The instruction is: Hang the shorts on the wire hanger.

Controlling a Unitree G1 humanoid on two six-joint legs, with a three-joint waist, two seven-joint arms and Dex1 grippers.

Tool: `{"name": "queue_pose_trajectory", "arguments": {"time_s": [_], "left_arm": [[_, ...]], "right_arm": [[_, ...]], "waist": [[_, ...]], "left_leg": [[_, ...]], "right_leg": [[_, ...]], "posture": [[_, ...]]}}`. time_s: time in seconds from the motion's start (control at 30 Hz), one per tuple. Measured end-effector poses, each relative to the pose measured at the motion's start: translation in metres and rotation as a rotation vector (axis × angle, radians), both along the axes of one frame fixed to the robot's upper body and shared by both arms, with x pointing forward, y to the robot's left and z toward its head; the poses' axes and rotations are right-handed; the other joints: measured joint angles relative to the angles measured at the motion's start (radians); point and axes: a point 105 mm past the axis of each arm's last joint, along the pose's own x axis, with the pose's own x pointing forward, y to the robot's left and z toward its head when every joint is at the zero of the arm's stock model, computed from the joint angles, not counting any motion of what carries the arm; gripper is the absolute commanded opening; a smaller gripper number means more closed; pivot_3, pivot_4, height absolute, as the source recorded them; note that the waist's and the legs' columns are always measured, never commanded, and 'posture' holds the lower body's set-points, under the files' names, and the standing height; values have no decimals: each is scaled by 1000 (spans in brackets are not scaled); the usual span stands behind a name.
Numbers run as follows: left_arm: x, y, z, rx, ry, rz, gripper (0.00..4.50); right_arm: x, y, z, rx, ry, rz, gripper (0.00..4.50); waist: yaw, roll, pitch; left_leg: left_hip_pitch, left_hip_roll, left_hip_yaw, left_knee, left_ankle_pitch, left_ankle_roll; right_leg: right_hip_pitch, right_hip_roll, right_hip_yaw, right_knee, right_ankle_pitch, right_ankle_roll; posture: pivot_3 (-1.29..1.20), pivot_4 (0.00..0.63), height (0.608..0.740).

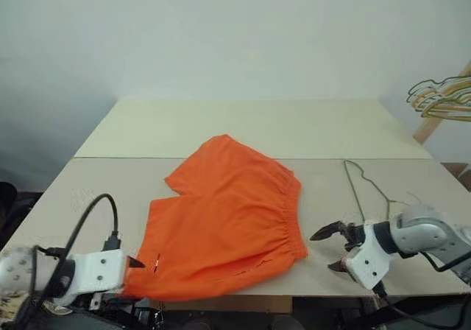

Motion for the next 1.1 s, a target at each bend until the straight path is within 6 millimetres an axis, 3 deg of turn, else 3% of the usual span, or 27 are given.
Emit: {"name": "queue_pose_trajectory", "arguments": {"time_s": [0.03,0.1,0.23,0.37,0.5,0.67,0.8,1.1], "left_arm": [[9,5,11,-22,-46,35,4469],[22,3,31,-108,-117,76,4469],[34,-22,57,-334,-134,63,4469],[44,-62,68,-575,-141,11,4469],[63,-88,81,-801,-201,28,4469],[70,-103,94,-911,-201,9,4469],[70,-111,92,-918,-171,-14,4469],[67,-117,97,-928,-128,-96,4469]], "right_arm": [[14,-5,10,42,1,-129,4500],[40,-14,27,113,6,-366,4500],[90,-22,50,375,18,-791,4500],[115,-37,34,551,176,-1183,4500],[117,-51,6,592,292,-1479,4500],[112,-62,-19,596,308,-1654,4500],[110,-67,-24,628,320,-1722,4500],[102,-80,-37,633,398,-1829,4500]], "waist": [[0,0,0],[0,0,0],[1,0,-1],[10,1,-1],[8,-1,-3],[-7,-1,-3],[-24,0,-3],[-32,0,-4]], "left_leg": [[1,1,0,0,0,0],[1,2,0,0,0,0],[-2,2,0,0,-4,-7],[-13,0,0,1,-2,-6],[-32,-3,0,5,9,-16],[-32,-4,0,5,11,-16],[-30,-5,1,4,8,-7],[-30,-5,0,4,8,-8]], "right_leg": [[1,0,0,0,0,-1],[1,1,0,0,1,-2],[-3,1,0,0,2,-2],[-15,0,0,3,2,-1],[-34,3,0,18,3,-1],[-34,7,1,18,3,-1],[-32,9,2,18,3,-1],[-31,10,2,18,3,-1]], "posture": [[-63,0,740],[-62,0,740],[-68,0,740],[-78,0,740],[-85,0,740],[-96,0,740],[-101,0,740],[-113,0,740]]}}
